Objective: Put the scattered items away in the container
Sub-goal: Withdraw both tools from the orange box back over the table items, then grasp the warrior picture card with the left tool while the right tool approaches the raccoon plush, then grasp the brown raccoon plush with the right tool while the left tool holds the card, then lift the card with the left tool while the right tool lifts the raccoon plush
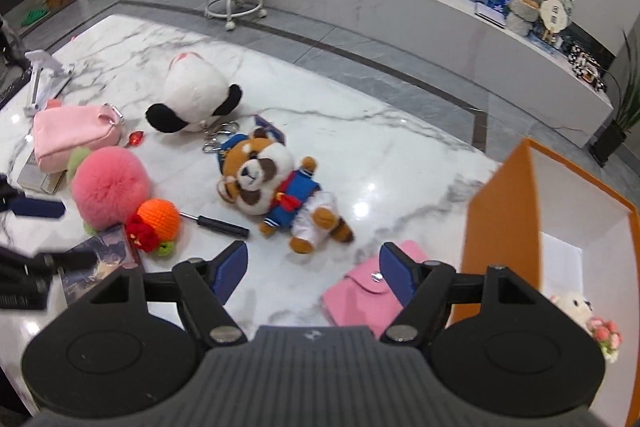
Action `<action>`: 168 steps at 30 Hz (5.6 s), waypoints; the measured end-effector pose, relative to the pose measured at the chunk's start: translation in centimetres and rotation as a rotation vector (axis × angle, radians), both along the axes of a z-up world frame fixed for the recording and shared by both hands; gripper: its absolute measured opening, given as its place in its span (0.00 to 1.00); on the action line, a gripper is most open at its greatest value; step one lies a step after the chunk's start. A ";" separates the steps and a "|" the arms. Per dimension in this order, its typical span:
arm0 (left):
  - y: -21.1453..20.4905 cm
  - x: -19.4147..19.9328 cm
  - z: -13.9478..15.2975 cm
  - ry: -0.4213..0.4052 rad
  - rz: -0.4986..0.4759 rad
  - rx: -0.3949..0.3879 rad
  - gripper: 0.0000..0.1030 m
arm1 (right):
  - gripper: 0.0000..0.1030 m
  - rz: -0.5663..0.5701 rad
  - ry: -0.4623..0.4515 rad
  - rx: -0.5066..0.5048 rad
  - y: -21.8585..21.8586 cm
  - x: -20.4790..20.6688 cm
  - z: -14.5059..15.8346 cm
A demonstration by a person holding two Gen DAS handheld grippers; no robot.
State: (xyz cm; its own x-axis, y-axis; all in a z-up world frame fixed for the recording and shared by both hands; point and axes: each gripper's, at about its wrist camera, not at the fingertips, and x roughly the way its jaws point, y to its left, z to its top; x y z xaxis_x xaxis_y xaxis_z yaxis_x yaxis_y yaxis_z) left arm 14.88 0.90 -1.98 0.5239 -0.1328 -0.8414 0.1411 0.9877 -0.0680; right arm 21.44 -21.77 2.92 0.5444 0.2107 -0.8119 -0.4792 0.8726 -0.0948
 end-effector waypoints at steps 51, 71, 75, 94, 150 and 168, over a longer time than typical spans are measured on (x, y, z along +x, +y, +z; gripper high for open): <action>2.8 0.4 -4.6 -0.032 -0.171 -0.001 0.67 | 0.92 -0.034 -0.102 -0.072 6.9 5.2 -7.7; 2.6 0.3 -4.6 -0.026 -0.159 0.015 0.66 | 0.71 0.007 -0.080 -0.063 7.0 4.1 -6.9; 2.6 0.3 -4.4 -0.017 -0.152 0.027 0.66 | 0.68 0.007 -0.077 -0.035 6.3 3.7 -6.0; 2.7 -0.1 -4.5 -0.016 -0.140 0.036 0.66 | 0.71 0.033 -0.116 0.052 4.9 3.9 -5.5; -7.1 -8.0 21.9 -0.641 -0.177 0.161 0.65 | 0.59 -0.124 -0.705 0.371 -10.7 -10.7 21.2; -21.3 -9.8 28.5 -0.967 -0.428 0.017 0.65 | 0.59 -0.386 -0.909 0.430 -23.1 -18.1 25.3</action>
State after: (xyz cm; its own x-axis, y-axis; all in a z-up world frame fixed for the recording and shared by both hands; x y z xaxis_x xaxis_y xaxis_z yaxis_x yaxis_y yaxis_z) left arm 5.12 -20.38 26.47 0.8846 -0.4567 -0.0947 0.4643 0.8426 0.2728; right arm 3.32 -44.85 28.23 0.9973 0.0670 0.0312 -0.0691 0.9949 0.0739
